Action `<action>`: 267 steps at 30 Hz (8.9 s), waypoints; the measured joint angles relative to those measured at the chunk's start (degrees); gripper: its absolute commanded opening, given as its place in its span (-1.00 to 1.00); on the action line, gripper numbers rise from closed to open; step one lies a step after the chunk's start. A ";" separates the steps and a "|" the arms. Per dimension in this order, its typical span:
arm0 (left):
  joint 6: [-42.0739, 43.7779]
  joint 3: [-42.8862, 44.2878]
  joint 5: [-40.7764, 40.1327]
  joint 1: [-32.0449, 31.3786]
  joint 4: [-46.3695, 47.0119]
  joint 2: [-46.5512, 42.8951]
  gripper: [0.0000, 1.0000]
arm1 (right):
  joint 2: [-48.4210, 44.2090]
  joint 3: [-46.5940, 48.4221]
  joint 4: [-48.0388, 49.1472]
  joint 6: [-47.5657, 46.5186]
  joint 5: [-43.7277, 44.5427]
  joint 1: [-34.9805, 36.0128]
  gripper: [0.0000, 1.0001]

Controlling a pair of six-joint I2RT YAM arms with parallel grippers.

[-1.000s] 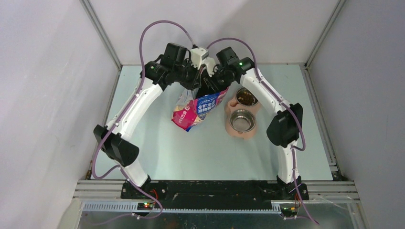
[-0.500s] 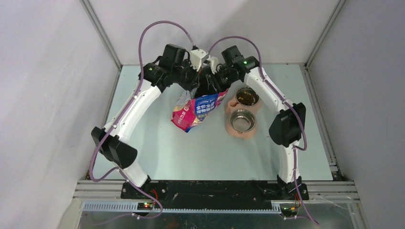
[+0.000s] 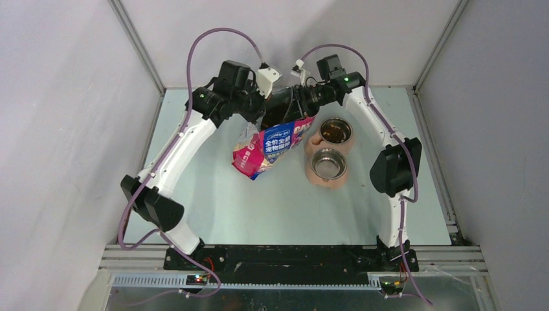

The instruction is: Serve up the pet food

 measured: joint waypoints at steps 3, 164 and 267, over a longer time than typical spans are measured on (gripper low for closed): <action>0.76 1.18 -0.94 0.00 -0.92 0.68 -1.00 | 0.00 0.00 1.53 2.69 -1.68 -0.98 -1.00; 10.19 7.58 1.33 8.13 -8.98 4.44 -1.00 | -25.92 -55.67 40.30 35.15 -6.49 -51.54 -1.00; -10.56 15.96 -2.89 8.17 -5.53 12.50 -1.00 | -15.63 14.84 17.88 -9.09 26.21 0.42 -1.00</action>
